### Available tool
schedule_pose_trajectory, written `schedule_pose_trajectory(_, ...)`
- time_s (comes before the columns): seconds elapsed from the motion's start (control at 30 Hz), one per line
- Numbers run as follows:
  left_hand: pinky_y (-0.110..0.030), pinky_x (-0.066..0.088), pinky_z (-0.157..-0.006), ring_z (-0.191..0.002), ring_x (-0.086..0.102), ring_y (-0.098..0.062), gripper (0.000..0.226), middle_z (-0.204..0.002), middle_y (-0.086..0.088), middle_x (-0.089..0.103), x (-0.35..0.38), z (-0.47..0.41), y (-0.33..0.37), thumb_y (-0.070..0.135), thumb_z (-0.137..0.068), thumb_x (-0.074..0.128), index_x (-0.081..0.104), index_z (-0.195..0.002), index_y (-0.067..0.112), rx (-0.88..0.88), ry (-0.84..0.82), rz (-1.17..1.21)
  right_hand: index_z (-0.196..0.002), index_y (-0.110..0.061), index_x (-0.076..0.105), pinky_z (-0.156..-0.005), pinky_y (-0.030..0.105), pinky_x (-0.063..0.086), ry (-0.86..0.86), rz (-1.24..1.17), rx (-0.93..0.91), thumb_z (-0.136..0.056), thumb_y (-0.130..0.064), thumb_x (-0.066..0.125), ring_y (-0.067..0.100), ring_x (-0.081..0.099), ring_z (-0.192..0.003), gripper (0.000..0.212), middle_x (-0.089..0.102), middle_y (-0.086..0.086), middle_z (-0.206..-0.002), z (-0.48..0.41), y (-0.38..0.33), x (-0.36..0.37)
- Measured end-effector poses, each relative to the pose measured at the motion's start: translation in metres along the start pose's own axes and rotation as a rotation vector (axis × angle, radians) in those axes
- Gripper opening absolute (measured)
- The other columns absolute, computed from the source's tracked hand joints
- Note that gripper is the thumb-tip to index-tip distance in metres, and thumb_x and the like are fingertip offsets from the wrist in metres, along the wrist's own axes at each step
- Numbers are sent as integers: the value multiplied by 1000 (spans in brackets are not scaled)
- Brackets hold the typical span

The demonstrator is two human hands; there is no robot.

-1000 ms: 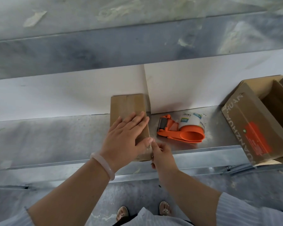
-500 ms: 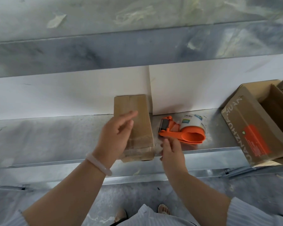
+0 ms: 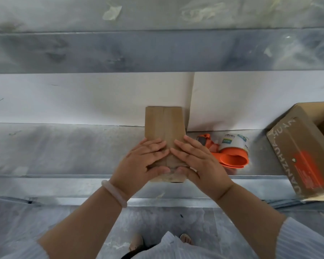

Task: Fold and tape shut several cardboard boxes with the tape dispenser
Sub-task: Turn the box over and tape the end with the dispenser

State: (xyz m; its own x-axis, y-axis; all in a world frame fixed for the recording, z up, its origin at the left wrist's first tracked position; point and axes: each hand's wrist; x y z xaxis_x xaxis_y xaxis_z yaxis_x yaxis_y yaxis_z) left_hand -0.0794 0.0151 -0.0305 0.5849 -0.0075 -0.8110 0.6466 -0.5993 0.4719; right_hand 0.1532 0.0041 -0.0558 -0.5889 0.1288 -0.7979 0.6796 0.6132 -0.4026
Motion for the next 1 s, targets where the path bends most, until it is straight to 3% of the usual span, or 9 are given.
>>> schedule_pose_trajectory(0.13, -26, 20, -119, -145, 26, -17, 56, -150, -3, 41, 2, 13, -14, 52, -98, 41, 49, -140, 16, 48, -20, -44, -145, -21, 42, -119, 37, 26, -61, -23, -35, -103, -38, 40, 20, 23, -148, 46, 39, -2, -154, 5, 3, -3)
schedule_pose_trajectory(0.23, -27, 21, -119, -146, 24, -17, 54, -151, -2, 40, 0, 14, -18, 52, -98, 39, 47, -140, 18, 63, -32, -41, -144, -25, 43, -117, 39, 30, -92, -48, -42, -102, -40, 42, 20, 26, -147, 44, 40, -4, -152, 1, 7, -9)
schedule_pose_trajectory(0.33, -26, 25, -118, -145, 24, -8, 49, -150, 8, 42, -5, 12, -14, 54, -90, 54, 55, -132, 29, -67, -25, 164, -136, -29, 53, -115, 38, 33, -80, -114, 4, -99, -42, 48, 18, 29, -146, 40, 45, -3, -150, 0, 4, -14)
schedule_pose_trajectory(0.43, -22, 26, -116, -142, 26, 1, 38, -141, 19, 50, -12, 9, -6, 51, -73, 70, 69, -109, 41, -215, -5, 403, -118, -30, 69, -112, 38, 39, 12, -271, 111, -90, -40, 62, 14, 37, -142, 31, 55, -4, -141, 2, -2, -15)
schedule_pose_trajectory(0.57, -28, 30, -115, -141, 29, 1, 30, -136, 22, 52, -11, 10, -5, 53, -73, 68, 72, -101, 43, -166, 21, 310, -110, -31, 72, -111, 36, 40, 77, -336, 163, -83, -43, 67, 13, 41, -139, 30, 60, -7, -135, 2, -6, -9)
schedule_pose_trajectory(0.73, -43, 34, -114, -143, 27, -5, 33, -142, 20, 48, -14, 12, -14, 53, -84, 61, 68, -114, 42, -84, -39, 204, -115, -31, 70, -114, 27, 33, 9, -332, 143, -89, -53, 58, 12, 38, -141, 36, 57, -10, -137, 2, 0, -14)
schedule_pose_trajectory(0.87, -39, 32, -114, -146, 23, -8, 39, -148, 21, 41, -15, 15, -21, 49, -87, 57, 61, -125, 40, -42, -87, 229, -118, -30, 69, -115, 27, 32, -45, -341, 135, -92, -49, 56, 12, 35, -143, 35, 54, -8, -141, 2, 2, -16)
schedule_pose_trajectory(1.0, -30, 30, -115, -144, 26, -4, 33, -143, 21, 47, -18, 13, -16, 50, -85, 57, 67, -115, 42, -79, -51, 218, -114, -38, 69, -116, 29, 29, -92, -370, 236, -89, -33, 67, 4, 30, -143, 26, 51, -17, -141, 1, -9, -22)
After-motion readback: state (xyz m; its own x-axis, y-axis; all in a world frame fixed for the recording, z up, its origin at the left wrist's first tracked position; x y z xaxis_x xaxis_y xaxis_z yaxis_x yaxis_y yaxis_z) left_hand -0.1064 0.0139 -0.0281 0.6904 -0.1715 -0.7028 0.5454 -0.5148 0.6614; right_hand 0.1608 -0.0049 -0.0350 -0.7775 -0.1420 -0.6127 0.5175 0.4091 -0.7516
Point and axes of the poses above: each hand's wrist, its own z-axis away from the middle knuckle, its own x-axis out of the palm, y = z × x
